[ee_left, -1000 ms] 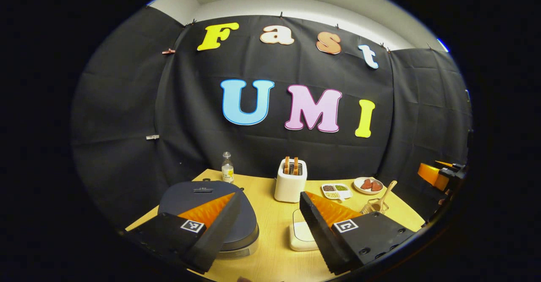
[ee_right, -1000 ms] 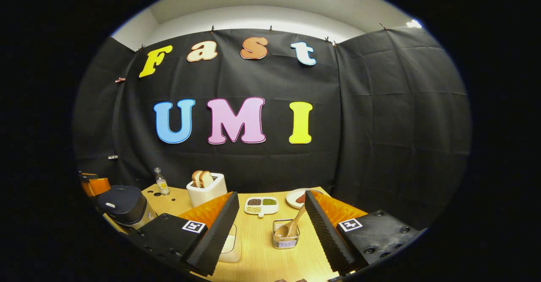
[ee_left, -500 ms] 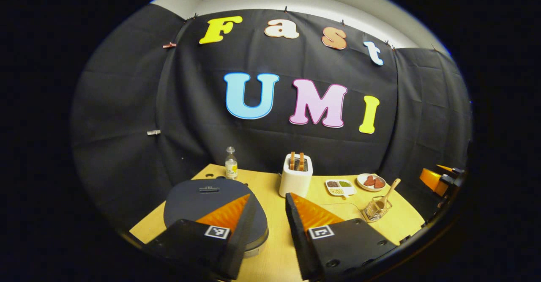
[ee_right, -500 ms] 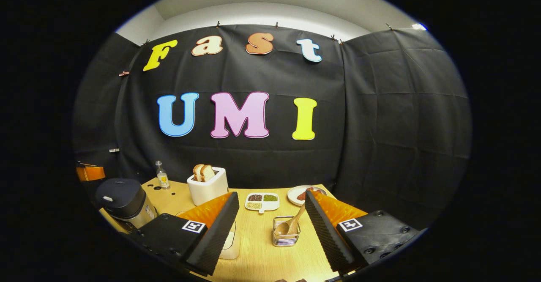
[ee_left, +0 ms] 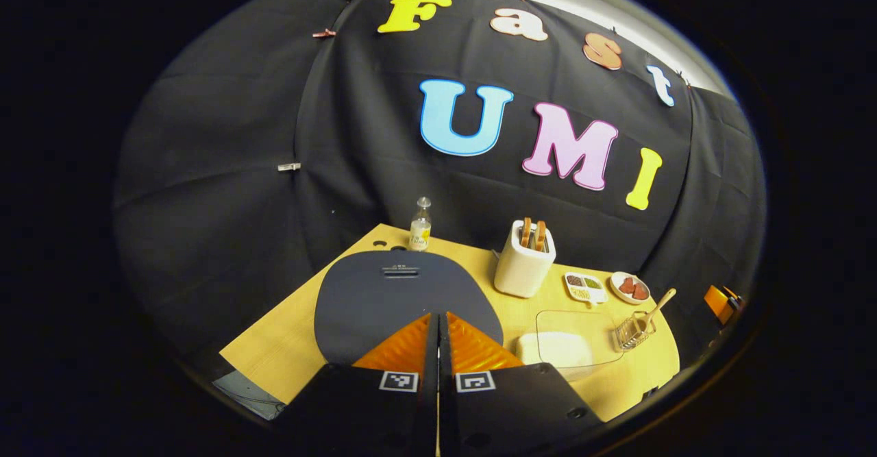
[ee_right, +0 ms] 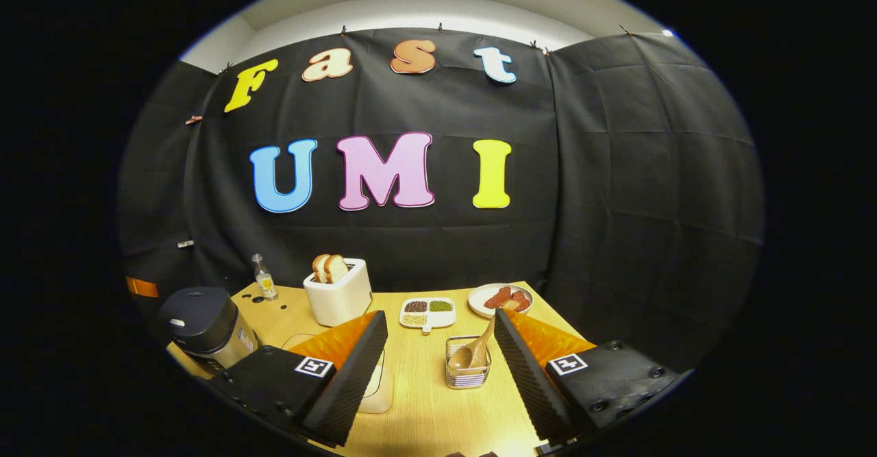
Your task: Close the left gripper, press the button to open the rice cooker; take a wooden spoon from the chopstick holder with the right hand, scoop a spoonful of rice and pour it into the rice cooker, then put the wooden spoon back into the chopstick holder.
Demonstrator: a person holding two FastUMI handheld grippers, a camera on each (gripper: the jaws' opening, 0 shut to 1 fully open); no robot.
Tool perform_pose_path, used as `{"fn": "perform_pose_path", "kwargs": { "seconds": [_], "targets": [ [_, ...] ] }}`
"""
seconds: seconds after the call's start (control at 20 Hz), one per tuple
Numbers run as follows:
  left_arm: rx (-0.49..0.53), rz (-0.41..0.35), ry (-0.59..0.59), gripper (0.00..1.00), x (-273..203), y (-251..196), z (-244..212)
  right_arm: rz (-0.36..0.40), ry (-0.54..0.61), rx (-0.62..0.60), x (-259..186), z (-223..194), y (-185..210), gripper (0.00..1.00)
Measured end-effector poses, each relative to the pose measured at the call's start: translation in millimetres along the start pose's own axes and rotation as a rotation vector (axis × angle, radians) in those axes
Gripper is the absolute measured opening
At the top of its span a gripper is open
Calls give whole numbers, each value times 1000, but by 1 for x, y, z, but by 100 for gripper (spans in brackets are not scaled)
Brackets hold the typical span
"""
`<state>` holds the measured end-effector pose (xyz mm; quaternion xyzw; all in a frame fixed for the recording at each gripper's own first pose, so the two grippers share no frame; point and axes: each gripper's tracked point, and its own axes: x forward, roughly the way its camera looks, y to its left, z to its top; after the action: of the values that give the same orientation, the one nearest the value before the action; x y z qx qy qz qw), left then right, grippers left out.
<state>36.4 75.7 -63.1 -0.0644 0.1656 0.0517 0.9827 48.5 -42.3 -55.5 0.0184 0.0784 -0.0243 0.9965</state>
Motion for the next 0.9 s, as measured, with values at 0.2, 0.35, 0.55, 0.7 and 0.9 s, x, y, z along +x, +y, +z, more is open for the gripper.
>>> {"fn": "perform_pose_path", "kwargs": {
  "seconds": [0.2,0.35,0.55,0.7,0.9],
  "targets": [
    [-58,-29,60,6,11,3,-14,1,19,-3,-3,-6,0,98],
    [-48,-32,94,6,24,3,-29,7,39,0,-5,-13,0,98],
    [-23,-18,127,6,32,6,-46,11,61,-6,-7,-19,-1,98],
    [22,5,120,7,31,10,-52,10,78,-10,-7,-24,-2,98],
    [54,8,145,7,35,11,-56,7,100,-22,-6,-32,-6,98]
  ]
}}
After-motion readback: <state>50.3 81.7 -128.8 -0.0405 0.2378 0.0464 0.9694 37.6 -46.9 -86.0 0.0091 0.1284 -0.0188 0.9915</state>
